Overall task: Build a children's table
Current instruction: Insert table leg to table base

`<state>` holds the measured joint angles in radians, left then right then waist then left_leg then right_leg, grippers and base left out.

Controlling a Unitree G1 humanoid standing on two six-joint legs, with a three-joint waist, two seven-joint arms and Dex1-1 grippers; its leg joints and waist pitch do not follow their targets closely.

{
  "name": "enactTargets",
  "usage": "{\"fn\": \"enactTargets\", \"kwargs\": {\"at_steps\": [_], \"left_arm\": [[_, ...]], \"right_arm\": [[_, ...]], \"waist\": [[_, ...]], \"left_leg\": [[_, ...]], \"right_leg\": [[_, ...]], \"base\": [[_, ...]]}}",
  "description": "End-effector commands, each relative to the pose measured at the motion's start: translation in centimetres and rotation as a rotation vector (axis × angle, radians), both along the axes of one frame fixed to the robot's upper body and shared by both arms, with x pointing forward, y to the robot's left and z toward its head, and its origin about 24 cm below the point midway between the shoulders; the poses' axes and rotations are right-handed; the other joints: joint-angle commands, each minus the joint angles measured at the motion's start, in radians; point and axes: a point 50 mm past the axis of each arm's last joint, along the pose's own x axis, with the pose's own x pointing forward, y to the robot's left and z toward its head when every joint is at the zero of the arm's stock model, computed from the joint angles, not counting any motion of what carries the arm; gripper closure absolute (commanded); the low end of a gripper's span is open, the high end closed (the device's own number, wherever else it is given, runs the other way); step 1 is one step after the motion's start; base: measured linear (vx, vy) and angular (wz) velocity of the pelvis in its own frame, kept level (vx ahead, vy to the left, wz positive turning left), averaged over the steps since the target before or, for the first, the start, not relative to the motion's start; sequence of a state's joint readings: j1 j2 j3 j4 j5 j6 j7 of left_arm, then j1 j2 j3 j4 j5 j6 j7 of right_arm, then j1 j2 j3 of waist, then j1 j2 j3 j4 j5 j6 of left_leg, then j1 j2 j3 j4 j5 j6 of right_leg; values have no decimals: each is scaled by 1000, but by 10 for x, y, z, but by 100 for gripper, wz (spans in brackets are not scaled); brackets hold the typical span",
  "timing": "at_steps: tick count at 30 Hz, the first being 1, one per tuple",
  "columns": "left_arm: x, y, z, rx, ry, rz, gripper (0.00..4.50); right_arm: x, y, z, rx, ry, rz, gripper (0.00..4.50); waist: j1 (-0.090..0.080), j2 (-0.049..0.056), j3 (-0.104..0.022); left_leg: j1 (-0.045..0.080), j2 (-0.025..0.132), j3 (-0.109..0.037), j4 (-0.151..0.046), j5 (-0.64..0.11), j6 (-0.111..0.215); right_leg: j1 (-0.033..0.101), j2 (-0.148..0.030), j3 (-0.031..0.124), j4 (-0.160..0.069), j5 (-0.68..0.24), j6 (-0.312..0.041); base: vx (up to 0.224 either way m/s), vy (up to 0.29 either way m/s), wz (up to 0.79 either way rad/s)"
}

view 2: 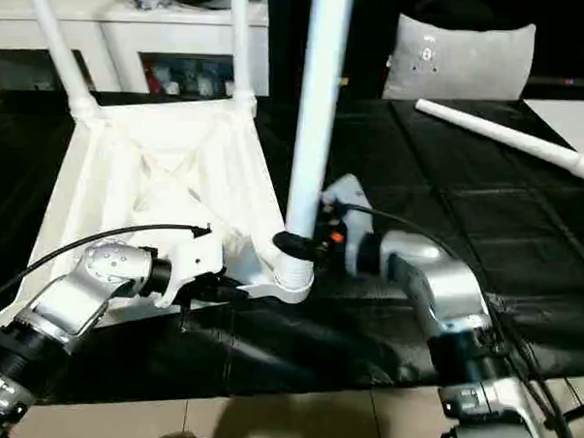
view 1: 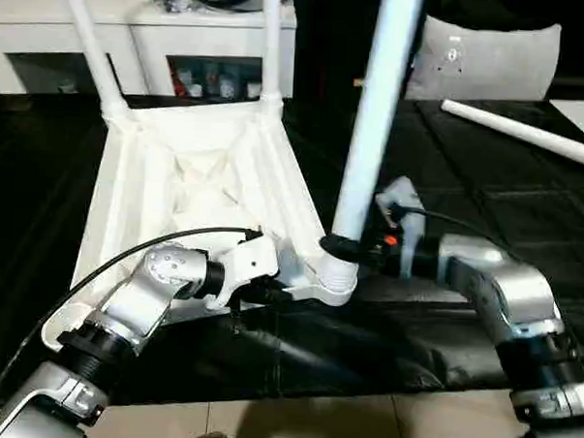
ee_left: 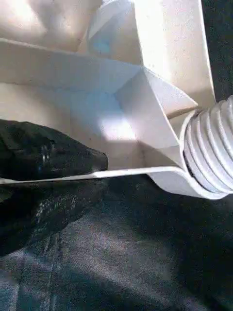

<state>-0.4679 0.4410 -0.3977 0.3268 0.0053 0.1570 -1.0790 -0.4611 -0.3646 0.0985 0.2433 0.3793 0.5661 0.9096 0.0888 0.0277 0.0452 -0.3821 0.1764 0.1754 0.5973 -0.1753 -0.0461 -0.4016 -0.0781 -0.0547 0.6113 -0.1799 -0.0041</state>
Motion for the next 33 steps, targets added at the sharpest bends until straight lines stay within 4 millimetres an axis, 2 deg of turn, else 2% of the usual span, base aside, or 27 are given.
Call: {"fn": "enactTargets", "kwargs": {"at_steps": [1,6,8,9,10,11,14,17,18,20,21,23,24,25,26,27,29,31,33], "left_arm": [[1,-3,7,-34,-42,-24,450],[1,-3,4,-41,-32,-15,450],[1,-3,4,-41,-30,-13,450],[2,-3,3,-39,-29,-12,450],[2,-3,3,-39,-29,-12,450],[2,-2,3,-37,-29,-12,450],[1,-1,1,-31,-29,-14,450],[0,-1,-1,-22,-28,-19,450],[0,-1,-1,-17,-28,-24,450],[-1,-1,-1,-12,-30,-30,450],[-1,-1,-1,-10,-31,-34,450],[-2,0,0,-1,-34,-52,450],[-2,0,0,-1,-34,-52,450],[-2,1,1,13,-41,-74,450],[-1,1,3,17,-43,-81,450],[-1,1,3,19,-45,-86,450],[3,2,7,29,-54,-102,450],[4,2,9,33,-58,-110,450],[8,2,14,38,-71,-129,450]], "right_arm": [[-10,-9,-28,-2,112,-55,263],[-20,-17,-41,67,92,-137,263],[-24,-19,-46,98,84,-173,263],[-27,-19,-48,102,76,-179,263],[-27,-19,-48,102,75,-180,263],[-30,-19,-51,50,45,-181,263],[-34,-17,-59,-97,-22,-159,263],[-36,-15,-65,-200,-54,-122,263],[-37,-13,-68,-236,-58,-104,263],[-37,-11,-69,-255,-58,-84,263],[-37,-10,-69,-263,-58,-73,263],[-34,-7,-69,-274,-38,-43,263],[-34,-7,-69,-274,-38,-43,263],[-35,-4,-71,-295,5,15,263],[-36,-3,-72,-297,26,34,263],[-36,-2,-72,-294,39,40,263],[-33,-1,-73,-275,80,41,263],[-32,-1,-72,-269,92,38,263],[-29,-1,-71,-276,102,43,263]], "waist": [[0,-8,-60],[2,0,-62],[2,0,-61],[2,5,-60],[0,2,-59],[-1,9,-58],[-2,7,-55],[-8,5,-44],[-12,6,-39],[-19,4,-31],[-33,5,-32],[-42,5,-34],[-46,11,-36],[-50,6,-37],[-53,4,-35],[-54,5,-35],[-53,-1,-37],[-51,-2,-39],[-49,-1,-42]], "left_leg": [[20,48,-15,-75,-257,-5],[19,48,-17,-77,-267,-6],[20,48,-16,-78,-278,-4],[19,47,-19,-80,-288,-6],[20,47,-18,-80,-300,-6],[21,47,-20,-81,-311,-10],[23,46,-21,-85,-346,-21],[35,45,-25,-87,-431,-34],[41,43,-30,-88,-471,-39],[56,40,-35,-83,-534,-47],[61,36,-45,-84,-586,-51],[56,41,-53,-94,-605,-51],[56,46,-56,-102,-623,-54],[60,47,-55,-104,-632,-54],[57,46,-55,-106,-633,-55],[57,46,-55,-106,-633,-55],[56,44,-51,-103,-604,-47],[55,44,-49,-102,-590,-46],[51,48,-48,-106,-569,-50]], "right_leg": [[39,-68,43,-81,-300,-179],[39,-69,41,-81,-292,-185],[38,-69,41,-85,-306,-181],[39,-69,40,-85,-324,-177],[38,-68,40,-89,-343,-171],[37,-68,40,-88,-355,-171],[35,-69,40,-96,-418,-147],[25,-71,38,-112,-560,-111],[21,-72,35,-121,-636,-89],[8,-73,28,-140,-740,-53],[16,-72,10,-150,-775,-26],[26,-71,3,-147,-734,-30],[29,-70,5,-143,-681,-43],[26,-70,8,-143,-643,-61],[27,-71,12,-139,-631,-73],[27,-72,15,-137,-629,-77],[24,-79,23,-138,-636,-86],[23,-79,25,-138,-630,-90],[28,-77,29,-129,-575,-106]], "base": [[0,0,0],[0,0,0],[0,0,0],[0,0,0],[0,0,0],[0,0,0],[0,0,0],[0,0,0],[0,0,0],[0,0,0],[0,0,0],[0,0,0],[0,0,0],[0,0,0],[0,0,0],[0,0,0],[0,0,0],[0,0,0],[0,0,0]]}}
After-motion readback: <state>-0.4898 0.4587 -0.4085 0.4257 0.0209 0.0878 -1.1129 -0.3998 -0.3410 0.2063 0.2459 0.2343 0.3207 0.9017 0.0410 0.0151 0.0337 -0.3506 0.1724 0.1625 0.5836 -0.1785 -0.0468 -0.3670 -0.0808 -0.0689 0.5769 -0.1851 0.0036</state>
